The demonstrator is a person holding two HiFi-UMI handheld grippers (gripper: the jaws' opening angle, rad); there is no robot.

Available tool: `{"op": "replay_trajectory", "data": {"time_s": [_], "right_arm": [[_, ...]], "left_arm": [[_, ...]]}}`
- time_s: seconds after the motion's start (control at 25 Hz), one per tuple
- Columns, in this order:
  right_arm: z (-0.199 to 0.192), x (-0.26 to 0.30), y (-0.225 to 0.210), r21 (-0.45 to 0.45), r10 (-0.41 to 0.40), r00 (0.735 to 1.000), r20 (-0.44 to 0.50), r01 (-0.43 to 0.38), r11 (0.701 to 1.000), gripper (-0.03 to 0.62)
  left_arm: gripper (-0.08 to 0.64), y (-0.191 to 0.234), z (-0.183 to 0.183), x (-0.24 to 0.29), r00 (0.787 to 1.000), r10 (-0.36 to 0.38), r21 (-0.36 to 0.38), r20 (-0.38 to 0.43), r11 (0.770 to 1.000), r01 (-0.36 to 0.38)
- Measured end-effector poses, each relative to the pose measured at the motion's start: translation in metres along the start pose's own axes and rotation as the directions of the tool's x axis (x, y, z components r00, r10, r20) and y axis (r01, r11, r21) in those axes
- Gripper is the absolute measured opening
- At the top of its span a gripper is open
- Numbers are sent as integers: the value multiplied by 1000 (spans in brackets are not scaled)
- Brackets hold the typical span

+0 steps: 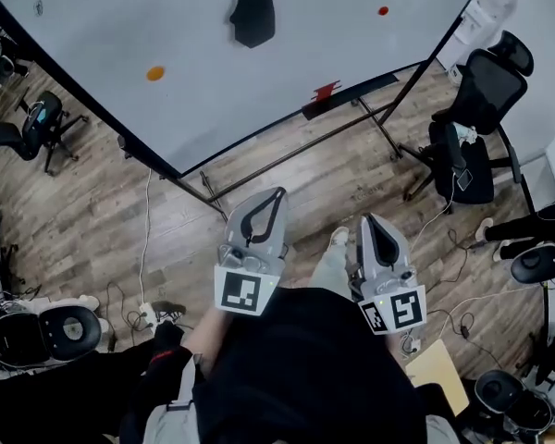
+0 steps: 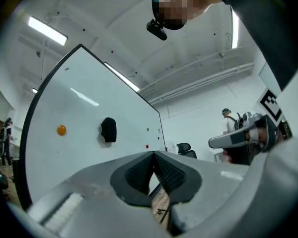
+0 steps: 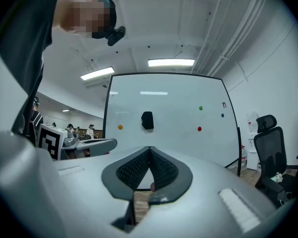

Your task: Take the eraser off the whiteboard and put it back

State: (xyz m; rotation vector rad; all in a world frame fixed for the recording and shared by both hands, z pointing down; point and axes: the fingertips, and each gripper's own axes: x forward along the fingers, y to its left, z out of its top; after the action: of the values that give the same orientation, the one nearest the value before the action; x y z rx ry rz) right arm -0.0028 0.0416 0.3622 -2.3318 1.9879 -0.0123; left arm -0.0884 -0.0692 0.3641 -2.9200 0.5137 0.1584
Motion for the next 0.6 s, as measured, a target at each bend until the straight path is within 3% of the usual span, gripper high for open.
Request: {"op": "replay_trajectory", "data": {"time_s": [0.32,0.6], "right_arm": [[7,63,-43,20,131,991,-11,-131,991,2],[20,99,-70,31,278,960,-14,-278,960,2]], "left_arm": [[3,25,-2,49,991,133,15,-30,991,-133],[3,39,7,80,960,277,61,-46,960,-274]]}}
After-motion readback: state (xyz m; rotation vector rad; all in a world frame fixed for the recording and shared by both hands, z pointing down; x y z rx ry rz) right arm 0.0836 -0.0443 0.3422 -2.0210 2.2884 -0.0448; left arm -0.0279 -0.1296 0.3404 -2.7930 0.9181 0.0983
